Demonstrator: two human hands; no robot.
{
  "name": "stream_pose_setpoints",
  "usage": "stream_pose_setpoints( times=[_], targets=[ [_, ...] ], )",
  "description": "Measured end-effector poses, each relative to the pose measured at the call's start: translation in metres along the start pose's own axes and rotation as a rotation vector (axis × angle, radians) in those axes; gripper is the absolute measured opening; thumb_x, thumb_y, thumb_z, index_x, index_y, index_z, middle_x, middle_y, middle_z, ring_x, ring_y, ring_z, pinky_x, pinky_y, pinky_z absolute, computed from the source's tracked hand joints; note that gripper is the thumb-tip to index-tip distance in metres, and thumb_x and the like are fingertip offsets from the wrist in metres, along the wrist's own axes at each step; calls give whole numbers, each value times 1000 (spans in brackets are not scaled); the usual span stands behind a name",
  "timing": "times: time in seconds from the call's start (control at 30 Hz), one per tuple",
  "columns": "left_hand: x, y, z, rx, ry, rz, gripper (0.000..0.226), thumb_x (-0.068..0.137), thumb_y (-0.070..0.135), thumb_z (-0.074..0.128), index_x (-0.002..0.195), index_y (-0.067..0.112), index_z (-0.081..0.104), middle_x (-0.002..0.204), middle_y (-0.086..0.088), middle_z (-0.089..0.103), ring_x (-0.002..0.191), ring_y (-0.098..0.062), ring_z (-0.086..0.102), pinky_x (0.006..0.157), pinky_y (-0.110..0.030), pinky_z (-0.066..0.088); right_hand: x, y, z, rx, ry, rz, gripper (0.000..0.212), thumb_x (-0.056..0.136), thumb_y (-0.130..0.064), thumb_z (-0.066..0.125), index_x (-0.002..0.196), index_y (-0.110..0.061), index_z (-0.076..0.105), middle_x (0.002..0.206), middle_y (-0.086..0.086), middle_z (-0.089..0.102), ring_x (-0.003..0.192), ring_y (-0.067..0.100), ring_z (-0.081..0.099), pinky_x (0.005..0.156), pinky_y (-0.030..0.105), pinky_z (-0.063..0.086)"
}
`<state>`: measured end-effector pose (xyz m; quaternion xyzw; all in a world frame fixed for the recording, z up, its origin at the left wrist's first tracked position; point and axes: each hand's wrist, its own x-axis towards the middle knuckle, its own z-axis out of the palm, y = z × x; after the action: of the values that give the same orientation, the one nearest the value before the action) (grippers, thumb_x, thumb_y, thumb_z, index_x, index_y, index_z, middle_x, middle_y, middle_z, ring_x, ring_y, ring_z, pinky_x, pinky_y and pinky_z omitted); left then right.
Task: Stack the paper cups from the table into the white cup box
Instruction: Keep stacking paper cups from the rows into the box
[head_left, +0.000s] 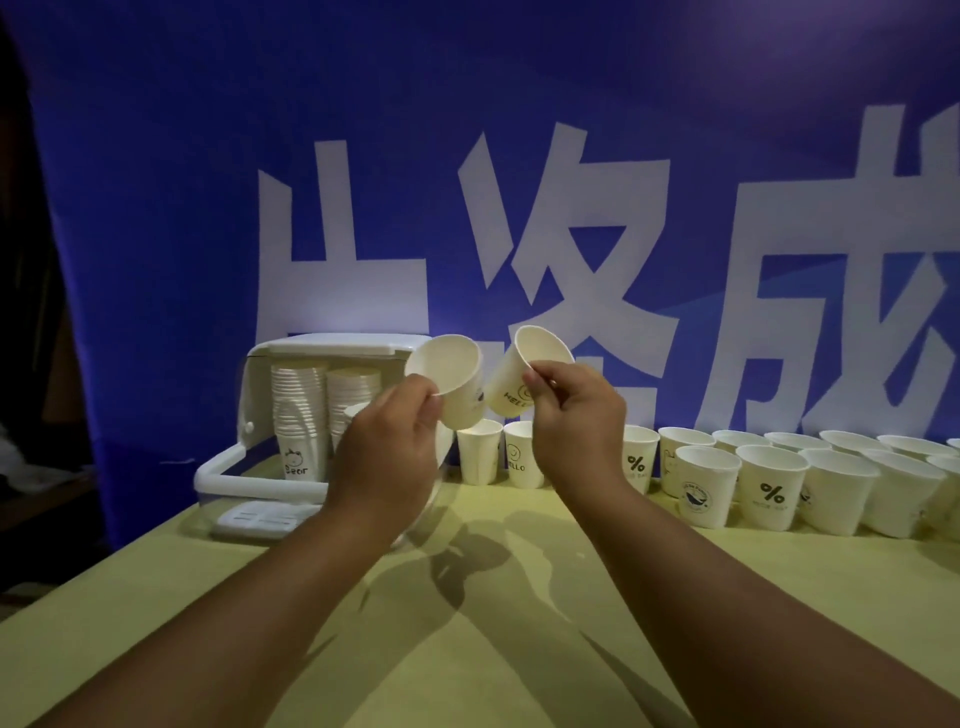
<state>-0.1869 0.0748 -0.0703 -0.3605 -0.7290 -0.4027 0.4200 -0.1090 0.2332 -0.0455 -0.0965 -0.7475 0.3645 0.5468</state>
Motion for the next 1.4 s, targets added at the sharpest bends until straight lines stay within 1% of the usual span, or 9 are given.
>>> stream_pose_setpoints(
  times=[0.07,0.23,0.43,0.6,0.73,1.0,1.13,1.27,1.4],
  targets=[
    [-2,-14,-7,-8,56,-20,15,106,25,49,100,15,59,84,-1,60,71,-25,57,58,-44,54,3,-11,13,48,18,4,21,96,-24,63,114,-20,73,106,-9,62,98,8,54,78,11,42],
    [2,-41,-24,-30,123,-113,19,106,29,46,104,17,61,88,1,64,75,-20,61,60,-33,53,15,-38,42,169,62,66,24,96,-23,64,117,-19,72,109,-9,62,100,8,53,77,10,42],
    [6,-66,-35,40,68,-194,14,107,25,48,104,17,59,94,0,64,79,-18,63,56,-27,47,15,-45,63,242,14,163,24,96,-23,64,118,-21,71,118,-1,66,105,15,57,91,33,53],
    [9,-69,-40,136,-7,-213,13,108,27,44,103,20,54,96,2,58,83,-16,56,56,-22,38,10,-46,63,211,-80,100,24,97,-19,61,121,-20,68,121,-1,63,109,16,55,90,29,51],
    [13,-69,-44,261,-75,-180,17,107,35,34,102,25,47,101,4,49,80,-13,48,55,-21,32,12,-45,59,159,-68,29,22,99,-21,57,120,-21,66,107,-8,56,101,13,52,73,14,40],
    [13,-71,-42,298,-235,-176,10,107,25,41,115,23,46,132,-1,43,109,-21,47,81,-44,54,10,-49,64,102,-87,-53,10,97,-19,60,105,-23,65,114,-11,49,106,12,52,73,8,37],
    [13,-69,-44,300,-294,-180,14,108,26,37,114,22,49,152,0,36,125,-24,45,90,-49,53,8,-48,67,99,-107,-48,11,98,-18,60,105,-22,68,127,-6,51,111,12,50,81,15,39],
    [9,-68,-40,237,-434,-189,20,109,37,36,113,25,50,161,3,27,131,-17,39,94,-35,43,8,-49,67,87,-105,-42,14,98,-18,60,108,-21,68,128,-4,52,110,10,48,76,9,34],
    [2,-67,-29,159,-504,-217,40,103,44,51,139,28,47,165,10,22,144,-22,38,111,-49,45,5,-50,70,80,-130,-54,14,98,-19,60,109,-21,68,127,-4,54,107,6,45,73,4,31]
  ],
)
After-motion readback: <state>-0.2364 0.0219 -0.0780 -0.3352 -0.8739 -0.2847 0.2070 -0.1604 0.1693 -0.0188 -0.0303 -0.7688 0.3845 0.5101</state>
